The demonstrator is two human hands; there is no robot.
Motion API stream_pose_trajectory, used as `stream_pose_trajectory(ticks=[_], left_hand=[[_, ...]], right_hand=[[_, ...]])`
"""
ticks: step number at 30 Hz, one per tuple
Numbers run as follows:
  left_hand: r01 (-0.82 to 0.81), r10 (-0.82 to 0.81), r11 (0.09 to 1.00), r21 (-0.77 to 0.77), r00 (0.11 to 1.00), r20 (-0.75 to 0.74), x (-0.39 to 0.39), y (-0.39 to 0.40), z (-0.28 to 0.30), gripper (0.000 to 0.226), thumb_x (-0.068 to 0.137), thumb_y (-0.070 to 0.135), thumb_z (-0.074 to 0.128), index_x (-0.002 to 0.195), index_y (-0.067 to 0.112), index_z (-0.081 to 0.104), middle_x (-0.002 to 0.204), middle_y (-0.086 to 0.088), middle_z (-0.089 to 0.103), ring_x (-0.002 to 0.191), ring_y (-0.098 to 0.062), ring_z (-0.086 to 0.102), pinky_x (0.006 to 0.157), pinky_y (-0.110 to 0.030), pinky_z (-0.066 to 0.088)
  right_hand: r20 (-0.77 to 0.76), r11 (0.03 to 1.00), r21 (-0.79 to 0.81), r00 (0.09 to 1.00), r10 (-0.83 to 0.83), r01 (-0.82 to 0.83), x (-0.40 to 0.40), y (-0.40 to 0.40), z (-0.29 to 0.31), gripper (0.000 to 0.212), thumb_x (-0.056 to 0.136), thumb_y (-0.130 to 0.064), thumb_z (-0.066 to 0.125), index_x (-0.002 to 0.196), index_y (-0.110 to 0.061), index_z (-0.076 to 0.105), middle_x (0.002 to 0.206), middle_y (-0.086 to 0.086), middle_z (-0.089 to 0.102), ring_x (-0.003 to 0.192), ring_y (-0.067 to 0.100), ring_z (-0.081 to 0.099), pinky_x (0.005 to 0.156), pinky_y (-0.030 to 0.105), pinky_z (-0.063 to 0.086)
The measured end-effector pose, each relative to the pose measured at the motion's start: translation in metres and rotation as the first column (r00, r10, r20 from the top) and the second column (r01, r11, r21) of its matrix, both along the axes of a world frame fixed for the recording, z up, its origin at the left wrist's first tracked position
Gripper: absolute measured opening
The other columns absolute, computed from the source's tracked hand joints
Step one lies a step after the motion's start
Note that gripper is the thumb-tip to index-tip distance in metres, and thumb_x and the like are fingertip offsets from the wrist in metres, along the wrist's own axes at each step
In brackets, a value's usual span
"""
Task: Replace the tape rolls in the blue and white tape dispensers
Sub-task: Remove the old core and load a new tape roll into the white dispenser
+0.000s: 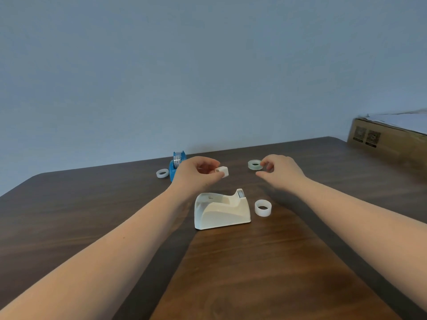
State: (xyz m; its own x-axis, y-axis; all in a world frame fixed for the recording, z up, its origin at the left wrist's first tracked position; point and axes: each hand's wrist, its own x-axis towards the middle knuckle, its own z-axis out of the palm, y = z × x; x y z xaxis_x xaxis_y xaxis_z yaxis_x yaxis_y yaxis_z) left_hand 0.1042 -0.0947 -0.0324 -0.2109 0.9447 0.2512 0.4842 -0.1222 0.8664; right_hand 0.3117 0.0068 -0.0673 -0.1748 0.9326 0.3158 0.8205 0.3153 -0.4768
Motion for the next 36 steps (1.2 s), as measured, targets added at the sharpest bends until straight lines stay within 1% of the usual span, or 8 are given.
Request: stream_pose_trajectory(ticks=[4, 10, 17, 22, 26, 29, 32, 36], left_hand=[[0.006, -0.008, 1.000, -0.028, 0.997, -0.076, -0.001, 0.014, -0.002, 0.027, 0.079, 0.022, 0.076, 0.106, 0.022, 0.071, 0.100, 0.004, 0.069, 0.093, -0.009, 0.063, 0.071, -0.012, 0.050], [-0.029, 0.027, 0.999, -0.030, 0.998, -0.058, -0.007, 0.034, -0.009, 0.026, 0.079, 0.022, 0.076, 0.105, 0.021, 0.071, 0.097, 0.007, 0.068, 0.092, -0.009, 0.063, 0.080, -0.019, 0.054], [-0.018, 0.011, 0.998, -0.061, 0.993, -0.114, -0.012, 0.054, -0.018, 0.026, 0.080, 0.021, 0.075, 0.106, 0.021, 0.069, 0.091, 0.011, 0.063, 0.086, -0.006, 0.060, 0.074, -0.012, 0.049], [-0.020, 0.014, 0.998, -0.057, 0.993, -0.117, -0.018, 0.061, -0.021, 0.024, 0.079, 0.018, 0.076, 0.103, 0.022, 0.071, 0.088, 0.014, 0.063, 0.081, -0.003, 0.060, 0.066, -0.009, 0.046], [-0.012, 0.008, 0.999, -0.052, 0.997, -0.075, -0.022, 0.061, -0.023, 0.025, 0.078, 0.016, 0.077, 0.102, 0.021, 0.071, 0.090, 0.011, 0.066, 0.081, -0.003, 0.061, 0.067, -0.009, 0.046], [-0.004, 0.001, 0.999, -0.051, 0.998, -0.056, -0.023, 0.059, -0.023, 0.026, 0.079, 0.016, 0.076, 0.103, 0.021, 0.070, 0.095, 0.009, 0.067, 0.086, -0.005, 0.061, 0.069, -0.010, 0.047], [-0.006, 0.005, 0.998, -0.058, 1.000, -0.022, -0.023, 0.054, -0.023, 0.024, 0.079, 0.018, 0.076, 0.101, 0.022, 0.070, 0.099, 0.008, 0.067, 0.093, -0.007, 0.063, 0.072, -0.011, 0.048], [-0.006, 0.006, 0.998, -0.062, 1.000, -0.006, -0.021, 0.044, -0.020, 0.024, 0.079, 0.020, 0.076, 0.102, 0.022, 0.071, 0.103, 0.007, 0.067, 0.097, -0.011, 0.064, 0.078, -0.017, 0.050]], right_hand=[[0.071, 1.000, -0.026, 0.997, -0.011, 0.013, -0.015, 0.029, -0.002, 0.039, 0.086, -0.033, 0.063, 0.122, -0.019, 0.057, 0.122, 0.008, 0.060, 0.114, 0.028, 0.052, 0.091, 0.040, 0.048], [0.130, 0.998, -0.061, 0.991, -0.026, 0.034, -0.033, 0.062, -0.004, 0.049, 0.086, -0.038, 0.064, 0.131, -0.021, 0.051, 0.133, 0.011, 0.051, 0.120, 0.031, 0.049, 0.093, 0.041, 0.047], [0.162, 0.976, -0.201, 0.986, -0.049, 0.082, -0.043, 0.089, -0.014, 0.060, 0.084, -0.040, 0.064, 0.136, -0.021, 0.042, 0.138, 0.012, 0.049, 0.122, 0.034, 0.049, 0.095, 0.043, 0.047], [0.155, 0.968, -0.196, 0.980, -0.128, 0.158, -0.049, 0.097, -0.020, 0.046, 0.090, -0.037, 0.058, 0.131, -0.020, 0.046, 0.131, 0.010, 0.055, 0.119, 0.032, 0.051, 0.093, 0.042, 0.045], [0.052, 0.975, -0.178, 0.991, -0.126, 0.134, -0.050, 0.094, -0.019, 0.041, 0.091, -0.028, 0.058, 0.130, -0.017, 0.050, 0.129, 0.009, 0.058, 0.116, 0.030, 0.054, 0.093, 0.040, 0.048], [-0.140, 0.985, -0.162, 0.986, -0.089, 0.066, -0.050, 0.084, -0.012, 0.042, 0.090, -0.028, 0.060, 0.129, -0.015, 0.053, 0.132, 0.009, 0.056, 0.120, 0.028, 0.052, 0.096, 0.037, 0.045], [-0.321, 0.989, -0.150, 0.946, -0.037, -0.013, -0.052, 0.064, -0.002, 0.040, 0.091, -0.028, 0.060, 0.128, -0.013, 0.054, 0.131, 0.008, 0.055, 0.118, 0.024, 0.052, 0.087, 0.029, 0.042], [-0.476, 0.969, -0.188, 0.878, 0.052, -0.159, -0.054, 0.038, 0.015, 0.038, 0.091, -0.033, 0.059, 0.126, -0.017, 0.056, 0.120, 0.002, 0.055, 0.103, 0.015, 0.050, 0.081, 0.029, 0.041]])
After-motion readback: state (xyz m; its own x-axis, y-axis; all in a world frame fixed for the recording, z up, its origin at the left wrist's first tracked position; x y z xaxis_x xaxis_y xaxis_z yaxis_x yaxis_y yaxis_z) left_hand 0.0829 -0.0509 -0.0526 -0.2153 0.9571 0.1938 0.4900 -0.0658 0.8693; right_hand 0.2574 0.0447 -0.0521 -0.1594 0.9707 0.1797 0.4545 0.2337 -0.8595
